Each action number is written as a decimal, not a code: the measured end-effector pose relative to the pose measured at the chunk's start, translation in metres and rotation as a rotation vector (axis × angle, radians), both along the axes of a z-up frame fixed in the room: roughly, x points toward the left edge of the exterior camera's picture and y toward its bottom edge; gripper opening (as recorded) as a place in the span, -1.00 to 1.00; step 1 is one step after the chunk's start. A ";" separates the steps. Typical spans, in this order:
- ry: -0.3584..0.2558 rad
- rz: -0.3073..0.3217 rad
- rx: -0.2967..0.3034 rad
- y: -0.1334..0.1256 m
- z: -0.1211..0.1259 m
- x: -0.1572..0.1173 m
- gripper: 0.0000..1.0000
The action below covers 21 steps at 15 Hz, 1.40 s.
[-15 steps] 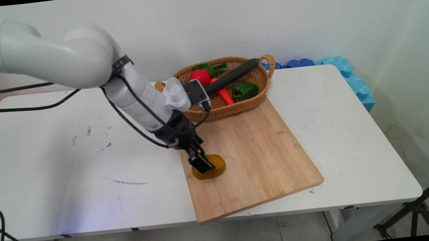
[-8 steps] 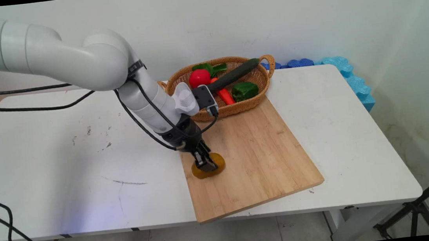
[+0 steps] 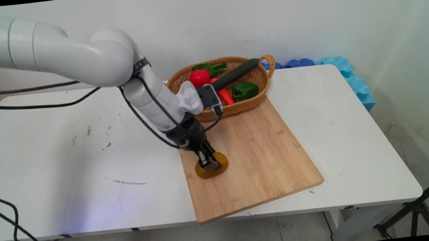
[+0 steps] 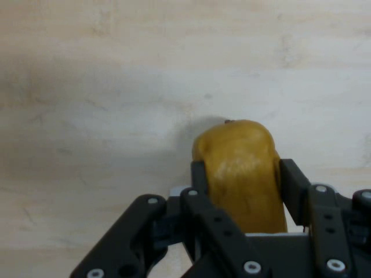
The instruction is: Place the picked object in the vegetable basket
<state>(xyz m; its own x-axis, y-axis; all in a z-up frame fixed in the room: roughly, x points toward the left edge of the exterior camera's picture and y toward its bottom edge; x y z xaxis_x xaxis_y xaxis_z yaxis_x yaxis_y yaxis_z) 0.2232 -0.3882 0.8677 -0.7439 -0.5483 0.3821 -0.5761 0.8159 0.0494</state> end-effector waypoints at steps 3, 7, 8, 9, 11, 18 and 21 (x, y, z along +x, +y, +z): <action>0.018 -0.002 -0.021 -0.009 0.025 -0.003 -1.00; 0.051 0.018 -0.066 -0.035 0.071 -0.003 -1.00; 0.060 0.031 -0.081 -0.045 0.083 0.000 -1.00; 0.066 0.044 -0.097 -0.057 0.094 0.003 -1.00; 0.068 0.064 -0.120 -0.074 0.106 0.009 -1.00; 0.022 0.146 -0.183 -0.143 0.119 0.042 -1.00; 0.000 0.186 -0.184 -0.167 0.108 0.056 -1.00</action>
